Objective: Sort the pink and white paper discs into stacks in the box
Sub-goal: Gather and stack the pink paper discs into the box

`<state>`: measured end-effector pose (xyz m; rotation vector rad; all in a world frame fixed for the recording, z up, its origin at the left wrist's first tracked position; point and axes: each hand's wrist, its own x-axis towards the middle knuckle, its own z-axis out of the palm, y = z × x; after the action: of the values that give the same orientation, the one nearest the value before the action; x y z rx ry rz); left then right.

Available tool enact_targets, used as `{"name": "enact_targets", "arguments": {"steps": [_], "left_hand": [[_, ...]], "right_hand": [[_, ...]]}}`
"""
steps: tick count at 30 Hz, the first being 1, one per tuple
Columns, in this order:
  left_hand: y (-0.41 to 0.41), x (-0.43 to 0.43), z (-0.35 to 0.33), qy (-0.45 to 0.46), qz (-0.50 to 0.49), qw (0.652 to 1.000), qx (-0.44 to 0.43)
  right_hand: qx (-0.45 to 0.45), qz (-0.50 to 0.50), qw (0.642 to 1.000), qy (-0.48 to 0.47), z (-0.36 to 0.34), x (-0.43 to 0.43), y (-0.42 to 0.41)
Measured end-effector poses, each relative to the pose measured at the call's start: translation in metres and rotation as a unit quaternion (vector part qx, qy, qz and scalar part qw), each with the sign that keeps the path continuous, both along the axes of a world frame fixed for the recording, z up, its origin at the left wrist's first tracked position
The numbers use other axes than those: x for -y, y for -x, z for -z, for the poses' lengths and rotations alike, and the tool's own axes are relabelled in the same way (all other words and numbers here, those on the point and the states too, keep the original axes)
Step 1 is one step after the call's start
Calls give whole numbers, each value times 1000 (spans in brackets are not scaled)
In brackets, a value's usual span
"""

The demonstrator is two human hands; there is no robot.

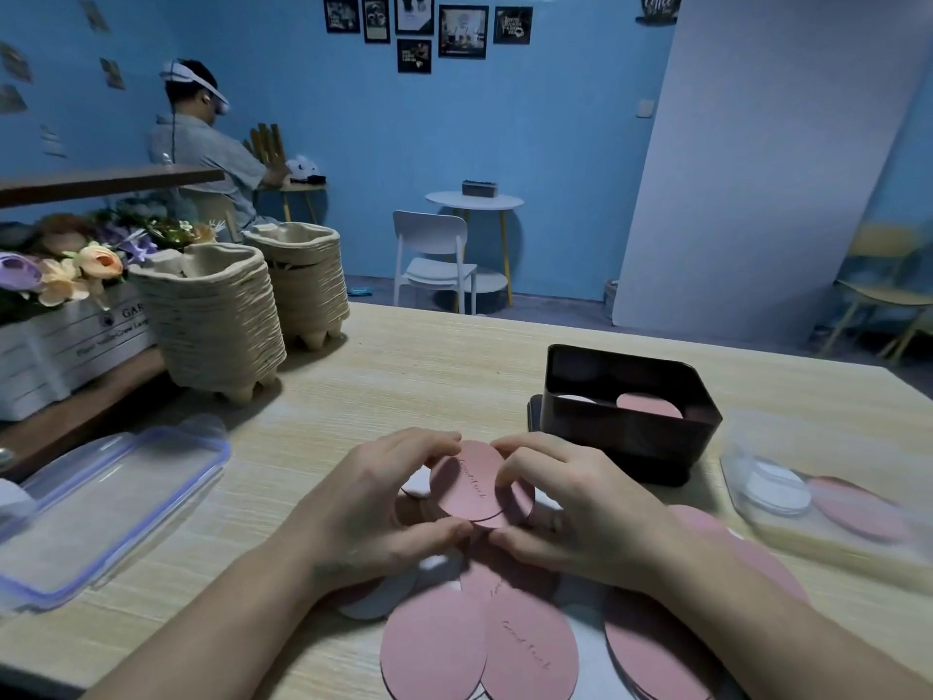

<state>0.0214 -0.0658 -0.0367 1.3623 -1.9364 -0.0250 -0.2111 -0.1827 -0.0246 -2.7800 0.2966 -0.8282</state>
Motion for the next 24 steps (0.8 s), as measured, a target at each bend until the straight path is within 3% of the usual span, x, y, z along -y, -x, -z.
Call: {"name": "enact_targets", "arguments": {"steps": [5,14,24], "left_hand": [[4,3,2,34,8,999,-3],[6,7,4,9,47,999,-16],[10,12,6,24,39,998,32]], "right_hand": [[6,-10,1000,-1,3,2,-2],[17,-20,1000,6,3,4,-1],[-5,-18,999,26,5,6,0]]}}
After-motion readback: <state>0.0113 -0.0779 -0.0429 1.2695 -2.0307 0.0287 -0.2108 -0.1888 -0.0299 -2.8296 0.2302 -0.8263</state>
